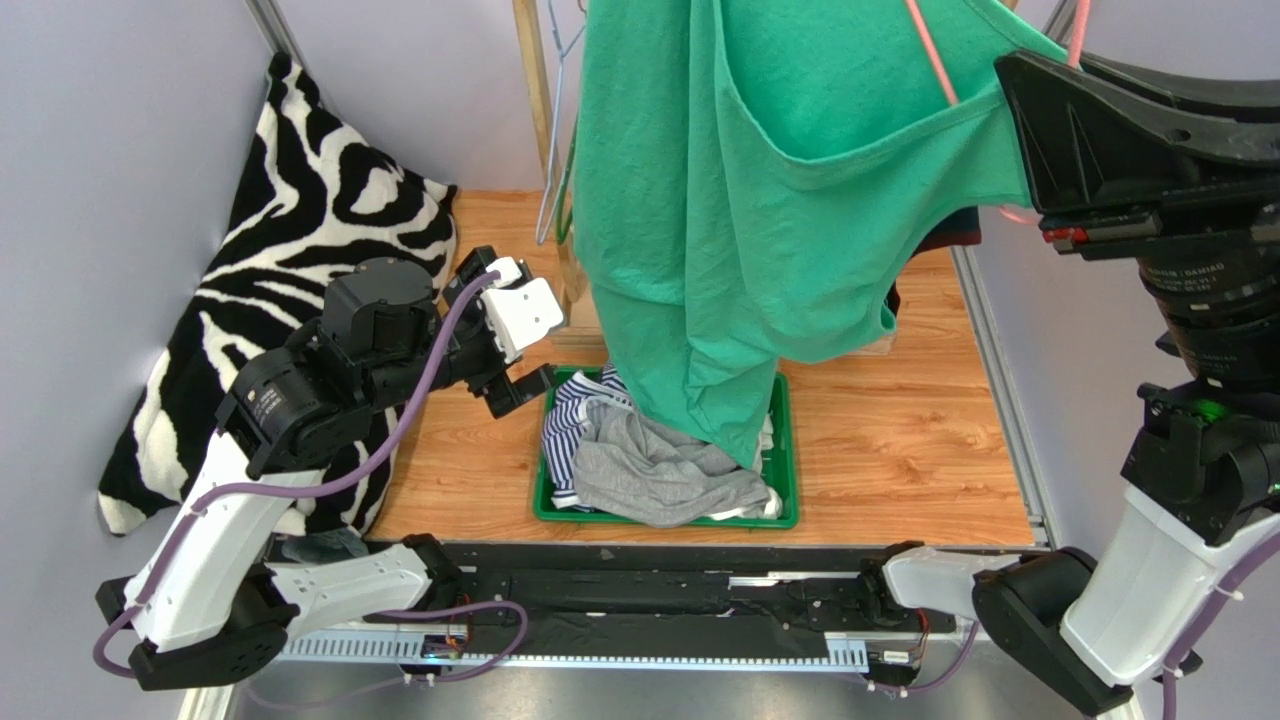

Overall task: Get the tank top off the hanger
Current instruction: Pick up the hanger from the clothesline, then remove the tank top from the hanger.

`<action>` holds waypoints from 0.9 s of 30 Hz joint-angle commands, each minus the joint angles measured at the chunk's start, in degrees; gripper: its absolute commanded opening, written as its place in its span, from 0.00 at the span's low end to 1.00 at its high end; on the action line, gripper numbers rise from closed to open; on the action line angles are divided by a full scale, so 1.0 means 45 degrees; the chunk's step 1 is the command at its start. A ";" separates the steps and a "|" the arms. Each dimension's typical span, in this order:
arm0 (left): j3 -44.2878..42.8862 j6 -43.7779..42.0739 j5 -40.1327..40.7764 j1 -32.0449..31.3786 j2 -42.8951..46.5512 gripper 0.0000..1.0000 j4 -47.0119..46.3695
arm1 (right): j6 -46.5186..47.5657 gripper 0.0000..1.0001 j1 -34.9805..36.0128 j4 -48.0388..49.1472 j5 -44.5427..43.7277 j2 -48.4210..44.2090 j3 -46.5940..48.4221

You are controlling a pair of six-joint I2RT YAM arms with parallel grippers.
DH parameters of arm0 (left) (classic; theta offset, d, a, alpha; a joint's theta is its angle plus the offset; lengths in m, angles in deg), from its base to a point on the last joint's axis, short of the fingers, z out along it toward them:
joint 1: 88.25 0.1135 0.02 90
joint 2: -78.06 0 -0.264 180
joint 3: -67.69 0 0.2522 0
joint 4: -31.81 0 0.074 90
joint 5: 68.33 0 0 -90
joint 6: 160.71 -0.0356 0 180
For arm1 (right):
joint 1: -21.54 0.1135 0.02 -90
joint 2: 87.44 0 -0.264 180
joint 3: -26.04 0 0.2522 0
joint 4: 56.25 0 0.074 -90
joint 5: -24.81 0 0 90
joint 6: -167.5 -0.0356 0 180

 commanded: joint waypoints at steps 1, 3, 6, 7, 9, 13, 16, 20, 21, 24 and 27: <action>-0.0015 0.0304 -0.0127 0.0086 0.0124 0.99 -0.0322 | -0.0023 0.00 0.0007 0.0782 0.0100 -0.0361 -0.0725; -0.0055 0.0285 -0.0088 0.0086 0.0105 0.99 -0.0322 | -0.0002 0.00 0.0026 0.0350 0.0450 -0.0848 -0.1581; -0.0094 0.0246 -0.0049 0.0086 0.0105 0.99 -0.0342 | 0.0075 0.00 0.0026 0.0389 0.0686 -0.1922 -0.3808; -0.0075 0.0246 -0.0049 0.0086 0.0104 0.99 -0.0322 | 0.0114 0.00 0.0007 0.0369 0.0764 -0.2157 -0.4586; -0.0055 0.0226 -0.0069 0.0086 0.0104 0.99 -0.0322 | 0.0173 0.00 0.0007 0.0019 0.1057 -0.2489 -0.4983; -0.0094 0.0168 0.0048 0.0086 0.0124 0.99 -0.0361 | 0.0271 0.00 0.0007 -0.0607 0.1585 -0.2900 -0.5550; -0.0114 0.0109 0.0166 0.0105 0.0182 0.99 -0.0361 | 0.0817 0.00 0.0026 -0.1036 0.1858 -0.3408 -0.5941; 0.0023 -0.0125 0.0380 0.0125 0.0260 0.99 -0.0439 | 0.1227 0.00 0.0007 -0.1465 0.2483 -0.3838 -0.6195; 0.0043 -0.0222 0.0419 0.0125 0.0319 0.99 -0.0459 | 0.1363 0.00 0.0007 -0.1583 0.2522 -0.3897 -0.6253; -0.0074 -0.0613 0.0498 0.0125 0.0378 0.99 -0.0401 | 0.1404 0.00 0.0026 -0.1896 0.3067 -0.4131 -0.6468; -0.1047 -0.1197 0.0986 0.0106 0.0319 0.99 -0.0264 | 0.1462 0.00 0.0007 -0.2403 0.3752 -0.4424 -0.6838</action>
